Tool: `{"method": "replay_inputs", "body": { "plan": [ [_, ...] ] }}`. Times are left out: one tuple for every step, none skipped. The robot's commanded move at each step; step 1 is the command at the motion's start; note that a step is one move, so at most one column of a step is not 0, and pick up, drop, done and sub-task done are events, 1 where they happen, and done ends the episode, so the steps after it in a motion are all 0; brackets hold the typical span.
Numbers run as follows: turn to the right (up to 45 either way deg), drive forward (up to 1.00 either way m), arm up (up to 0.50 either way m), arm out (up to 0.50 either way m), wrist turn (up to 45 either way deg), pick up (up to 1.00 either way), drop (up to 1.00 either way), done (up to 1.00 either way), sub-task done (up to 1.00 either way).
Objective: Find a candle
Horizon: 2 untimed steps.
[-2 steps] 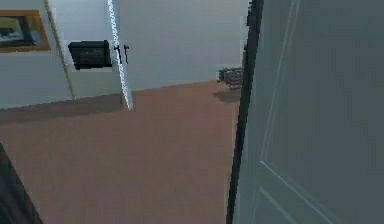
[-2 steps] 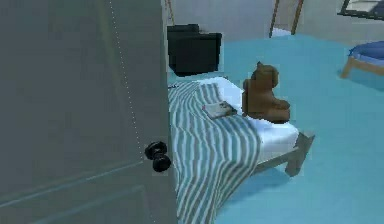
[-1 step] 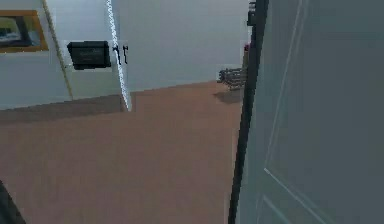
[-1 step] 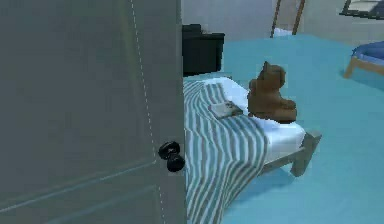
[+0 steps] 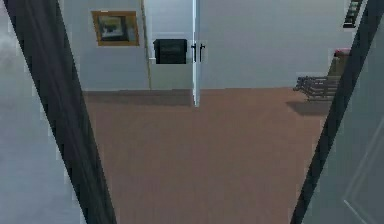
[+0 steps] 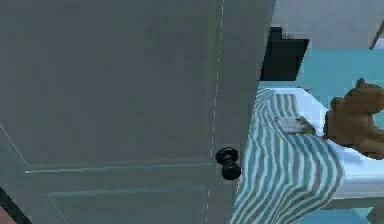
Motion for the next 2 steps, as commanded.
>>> {"method": "replay_inputs", "body": {
  "plan": [
    [0.0,0.85,0.00,0.00,0.0,0.00,0.00,0.00,0.00],
    [33.0,0.00,0.00,0.00,0.0,0.00,0.00,0.00,0.00]
  ]
}}
